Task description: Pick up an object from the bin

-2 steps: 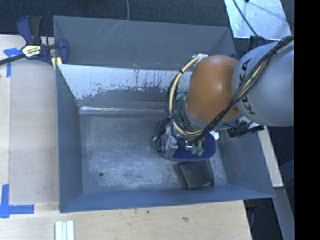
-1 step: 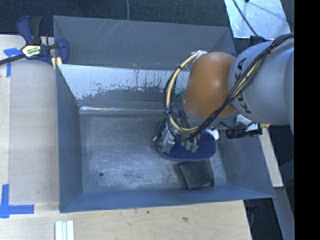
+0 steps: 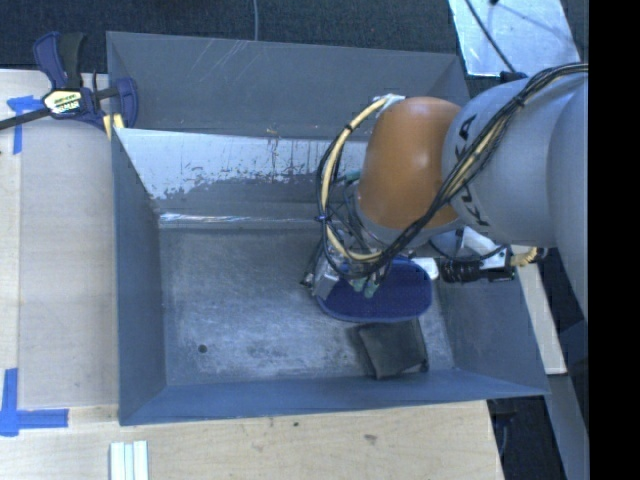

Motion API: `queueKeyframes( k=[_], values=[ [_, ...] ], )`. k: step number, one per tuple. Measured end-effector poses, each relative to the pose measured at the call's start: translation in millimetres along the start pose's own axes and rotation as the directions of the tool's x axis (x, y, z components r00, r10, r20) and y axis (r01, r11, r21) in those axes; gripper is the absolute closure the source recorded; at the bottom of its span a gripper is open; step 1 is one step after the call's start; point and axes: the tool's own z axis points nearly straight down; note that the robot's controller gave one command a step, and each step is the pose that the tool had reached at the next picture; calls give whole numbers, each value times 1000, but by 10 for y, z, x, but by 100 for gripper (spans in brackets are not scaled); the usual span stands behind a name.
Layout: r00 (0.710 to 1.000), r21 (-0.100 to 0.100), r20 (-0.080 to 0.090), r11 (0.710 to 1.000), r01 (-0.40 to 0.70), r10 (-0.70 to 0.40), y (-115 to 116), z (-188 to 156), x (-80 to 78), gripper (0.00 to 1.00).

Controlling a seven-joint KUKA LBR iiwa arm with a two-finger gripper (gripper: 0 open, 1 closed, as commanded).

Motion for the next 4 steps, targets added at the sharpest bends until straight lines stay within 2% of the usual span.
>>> queueKeyframes(
  k=[1, 2, 3, 4],
  values=[
    [1000, 1, 1, 1000, -27, 27, 18, 30, -401, 100],
    [999, 3, -5, 999, -31, 31, -141, -124, 55, 100],
    [990, 7, -9, 990, -138, 138, -107, 625, 333, 100],
    [993, -2, 1, 993, -119, 119, -42, -271, 425, 100]
  ],
)
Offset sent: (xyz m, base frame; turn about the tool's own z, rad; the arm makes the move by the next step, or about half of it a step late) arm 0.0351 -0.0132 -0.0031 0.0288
